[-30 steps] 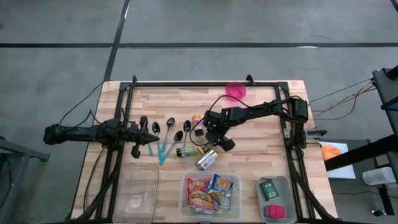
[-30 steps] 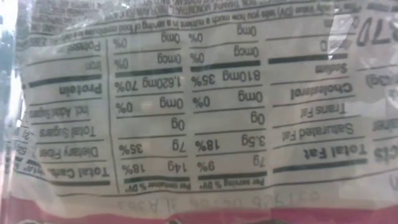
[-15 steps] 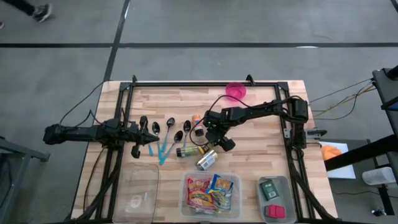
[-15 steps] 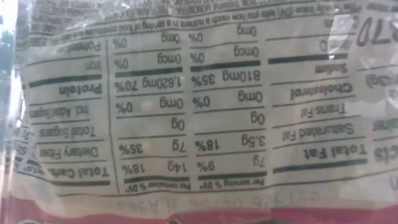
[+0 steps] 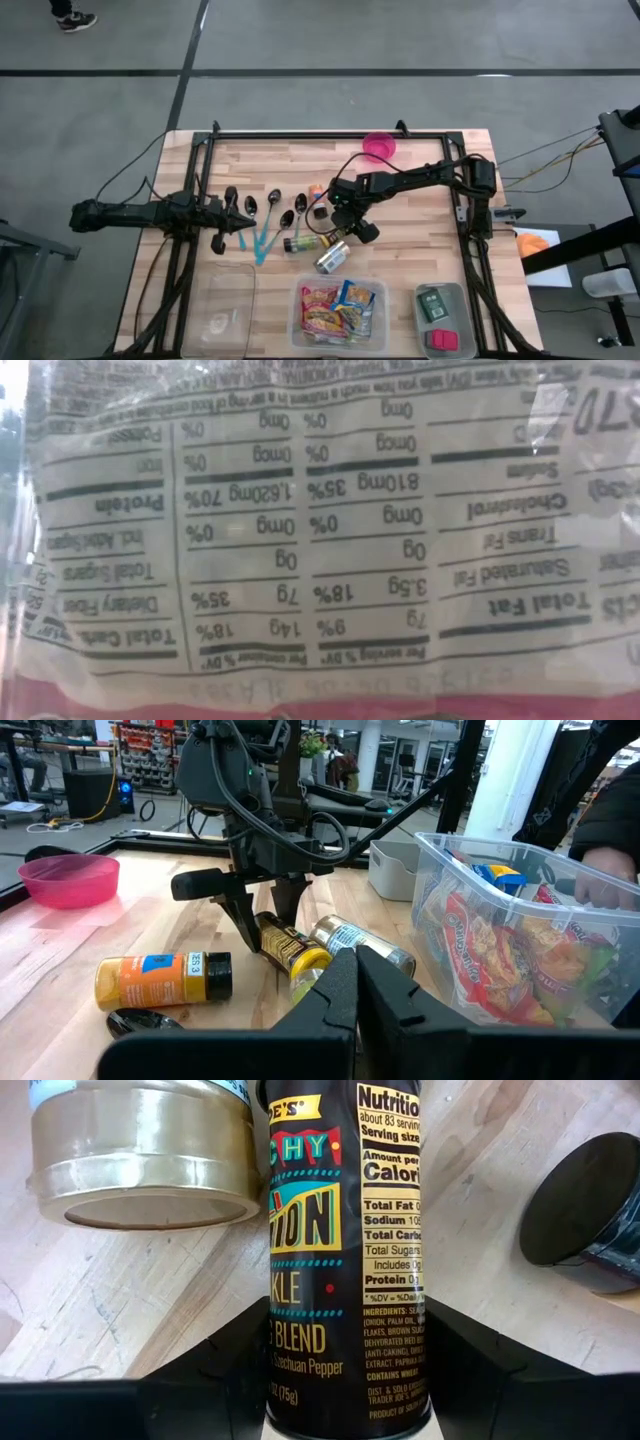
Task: Pick & Place Food Item
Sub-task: Put the yellow seasoning can into the gray bin
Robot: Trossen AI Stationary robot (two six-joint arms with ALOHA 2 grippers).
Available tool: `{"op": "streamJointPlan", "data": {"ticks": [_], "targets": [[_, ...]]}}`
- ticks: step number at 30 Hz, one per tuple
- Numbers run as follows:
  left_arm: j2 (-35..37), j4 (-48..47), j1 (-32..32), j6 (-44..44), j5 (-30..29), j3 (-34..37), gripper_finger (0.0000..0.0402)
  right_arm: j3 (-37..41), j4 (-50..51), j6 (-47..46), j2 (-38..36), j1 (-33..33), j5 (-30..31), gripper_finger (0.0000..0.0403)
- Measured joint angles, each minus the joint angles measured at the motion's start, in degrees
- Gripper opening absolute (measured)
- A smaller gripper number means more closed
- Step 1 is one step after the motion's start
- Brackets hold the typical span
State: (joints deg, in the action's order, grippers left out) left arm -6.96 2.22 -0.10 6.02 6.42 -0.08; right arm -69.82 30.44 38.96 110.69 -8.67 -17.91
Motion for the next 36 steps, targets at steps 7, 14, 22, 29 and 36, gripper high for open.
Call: {"op": "streamJointPlan", "data": {"ticks": [7, 14, 22, 29, 36], "targets": [[-0.02, -0.02, 0.0, 0.0, 0.0, 0.01, 0.0, 0.04, 0.89, -0.85, -1.71, -0.15, 0.15, 0.0216], [0.0, -0.02, 0.0, 0.0, 0.02, 0.0, 0.0, 0.04, 3.74, -2.32, -3.87, -0.92, 0.1, 0.0199], [0.0, 0.0, 0.0, 0.0, 0.0, 0.0, 0.0, 0.02, 8.87, -7.8, -8.78, -1.25, 1.39, 0.021], [0.0, 0.0, 0.0, 0.0, 0.0, 0.02, 0.0, 0.12, 14.36, -17.25, -15.78, -1.33, 4.61, 0.0202], [-0.02, -0.02, 0.0, 0.0, 0.0, 0.0, 0.0, 1.39, 20.1, -30.95, -24.31, -1.46, 4.89, 0.0202]]}}
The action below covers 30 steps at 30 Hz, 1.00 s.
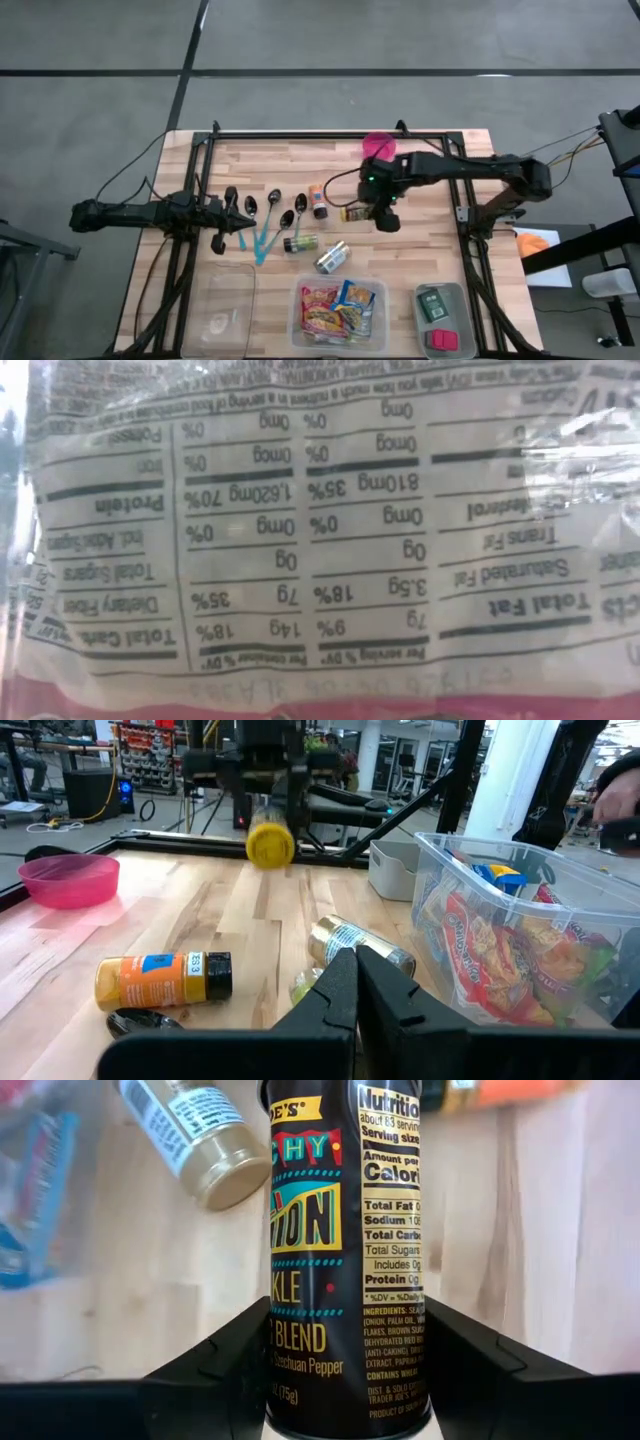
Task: Pick & Place Food Item
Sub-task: Put the yellow seasoning can into the gray bin
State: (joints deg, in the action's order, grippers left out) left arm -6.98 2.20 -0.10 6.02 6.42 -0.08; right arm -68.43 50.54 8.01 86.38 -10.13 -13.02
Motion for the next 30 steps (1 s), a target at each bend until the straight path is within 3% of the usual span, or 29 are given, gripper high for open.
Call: {"op": "streamJointPlan", "data": {"ticks": [6, 14, 21, 30], "targets": [[0.0, 0.01, 0.0, 0.0, 0.0, 0.0, 0.0, 3.67, 3.3, -12.5, -9.29, 0.65, 0.14, 0.0215], [-0.02, 0.0, 0.0, 0.0, 0.0, 0.0, 0.0, 12.27, 4.26, -33.06, -23.53, 5.71, 0.17, 0.0199], [0.0, 0.02, 0.0, 0.0, 0.0, 0.02, 0.0, 16.55, 6.14, -56.98, -31.97, 16.8, 1.48, 0.0208], [0.0, 0.01, 0.0, 0.0, 0.0, 0.0, 0.0, 15.85, 7.59, -84.14, -34.24, 34.22, 4.79, 0.021]]}}
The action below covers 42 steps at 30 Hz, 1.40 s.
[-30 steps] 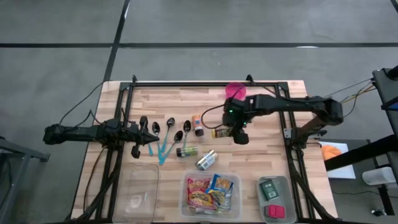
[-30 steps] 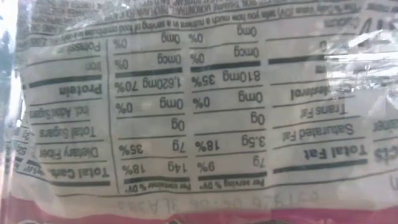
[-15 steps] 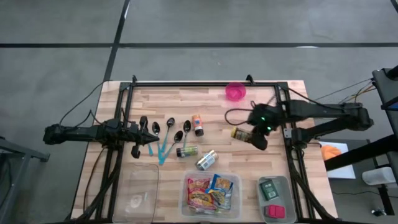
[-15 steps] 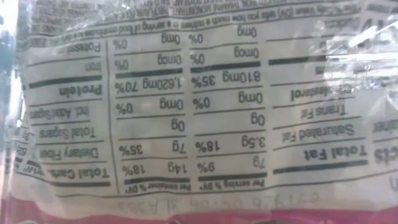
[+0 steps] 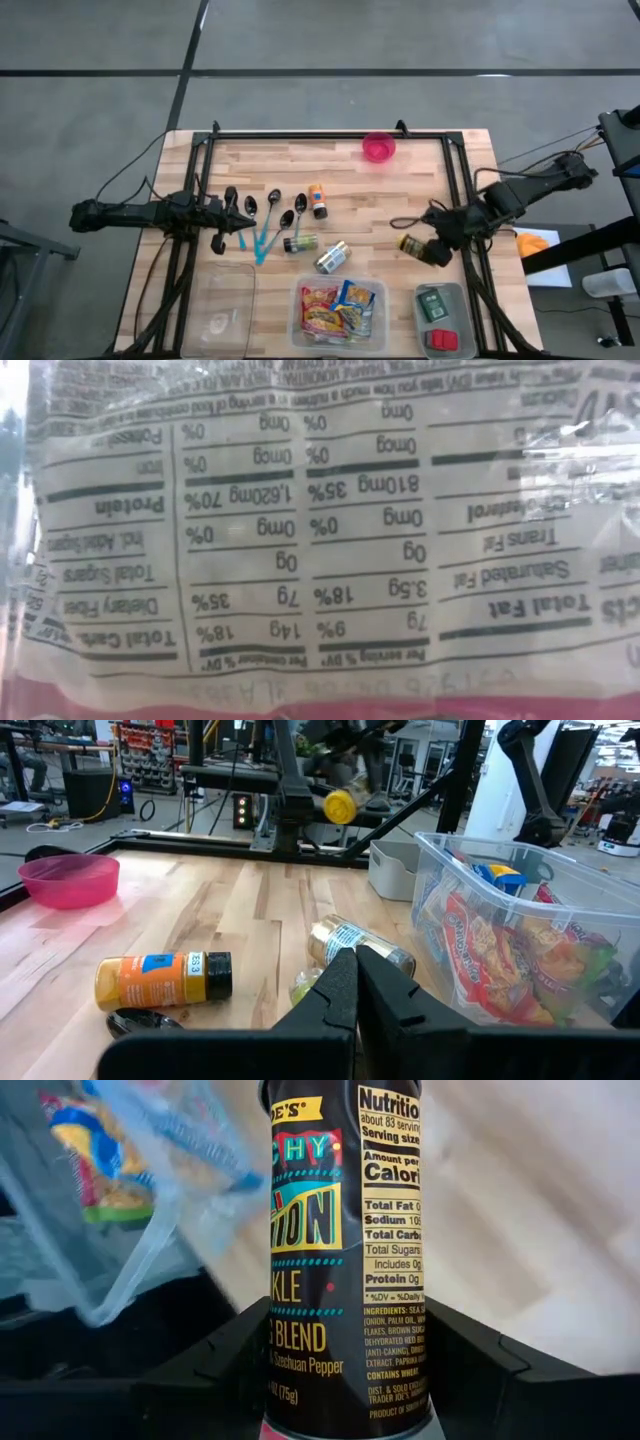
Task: Pick & Place Food Item
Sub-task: Put the yellow seasoning can into the gray bin
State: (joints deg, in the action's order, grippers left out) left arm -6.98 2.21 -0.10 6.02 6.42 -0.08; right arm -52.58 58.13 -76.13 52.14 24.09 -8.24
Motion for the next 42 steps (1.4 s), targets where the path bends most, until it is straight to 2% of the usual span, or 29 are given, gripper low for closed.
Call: {"op": "streamJointPlan", "data": {"ticks": [4, 9, 13, 16, 28, 42], "targets": [[0.01, 0.0, 0.0, 0.0, 0.0, 0.01, 0.0, -1.13, 0.01, -13.44, 0.19, 8.54, 3.51, 0.0211], [0.02, -0.01, 0.0, 0.0, 0.0, 0.01, 0.0, -2.87, -0.01, -30.5, 1.74, 20.17, 11.17, 0.0212], [0.02, 0.01, 0.02, 0.0, 0.0, 0.0, 0.0, -5.09, 0.0, -41.76, 5.4, 28.31, 16.52, 0.0212], [0.01, 0.01, 0.0, 0.0, 0.0, 0.02, 0.0, -7.16, 0.32, -46.66, 9.46, 31.95, 17.43, 0.0212], [0.02, 0.01, 0.02, 0.0, 0.0, 0.02, 0.0, -20.48, 12.6, -49.97, 29.04, 34.72, 10.09, 0.0212], [0.02, 0.01, 0.02, 0.0, 0.0, 0.0, 0.0, -26.27, 13.57, -49.93, 46.84, 37.82, 9.76, 0.0212]]}}
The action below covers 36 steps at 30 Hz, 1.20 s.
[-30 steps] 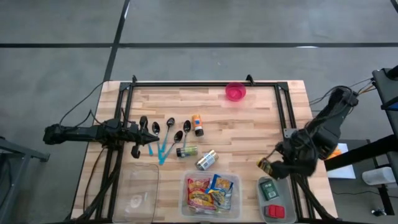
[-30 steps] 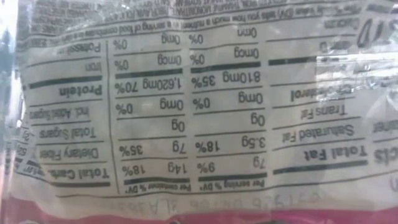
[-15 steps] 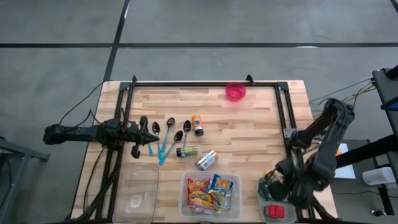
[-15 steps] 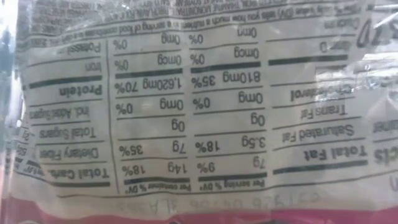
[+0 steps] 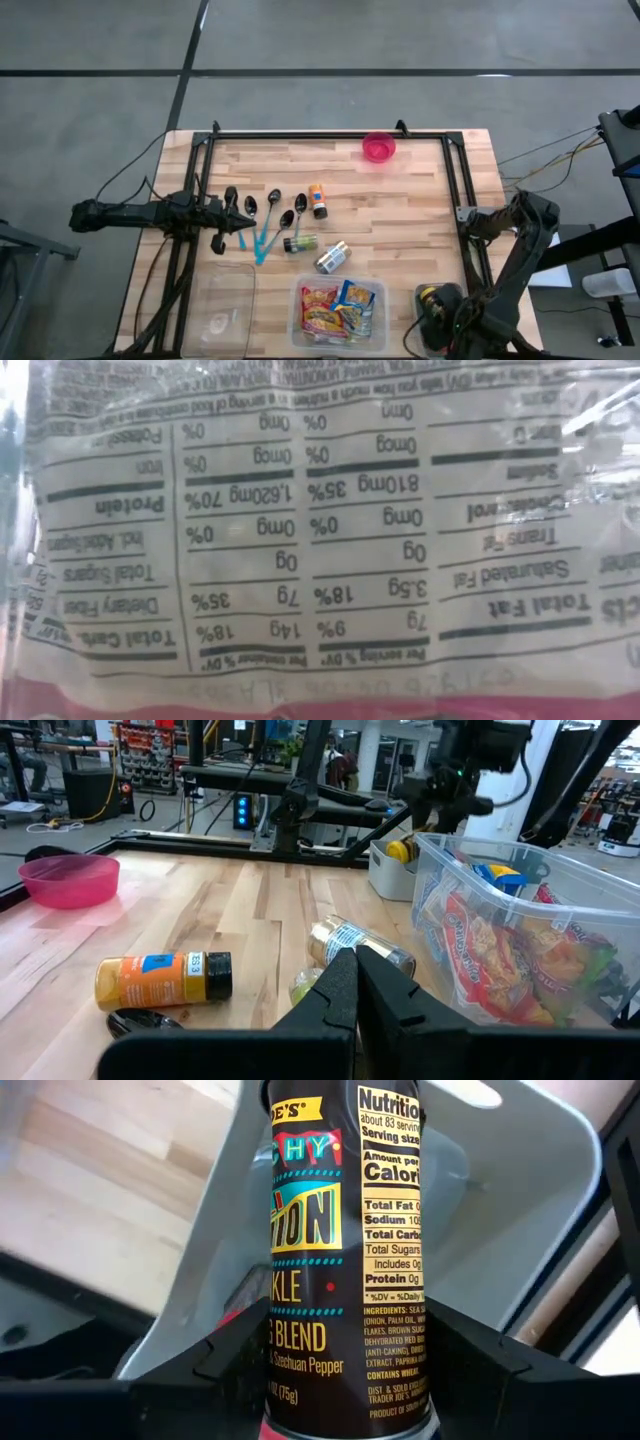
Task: Pick & Place Food Item
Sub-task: Put the yellow seasoning can into the gray bin
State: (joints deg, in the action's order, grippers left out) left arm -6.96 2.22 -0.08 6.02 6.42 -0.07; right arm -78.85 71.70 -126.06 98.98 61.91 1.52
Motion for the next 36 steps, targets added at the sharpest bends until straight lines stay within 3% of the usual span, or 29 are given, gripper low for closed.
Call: {"op": "streamJointPlan", "data": {"ticks": [8, 28, 31, 36], "targets": [[0.0, 0.0, 0.0, 0.0, 0.0, 0.0, 0.0, 0.02, -0.04, 0.02, 4.04, 0.04, 1.42, 0.0212], [0.0, 0.0, 0.0, 0.0, 0.01, 0.02, 0.0, 0.11, 0.08, 0.02, 3.92, 0.11, 3.06, 0.0214], [0.0, -0.01, -0.01, 0.0, 0.01, 0.01, 0.0, 0.11, 0.0, -1.15, 3.9, 0.11, 3.08, 0.0233], [0.0, 0.0, -0.01, 0.0, 0.0, 0.0, 0.0, 0.11, -0.26, -0.91, 3.87, 0.11, 3.06, 0.03]]}}
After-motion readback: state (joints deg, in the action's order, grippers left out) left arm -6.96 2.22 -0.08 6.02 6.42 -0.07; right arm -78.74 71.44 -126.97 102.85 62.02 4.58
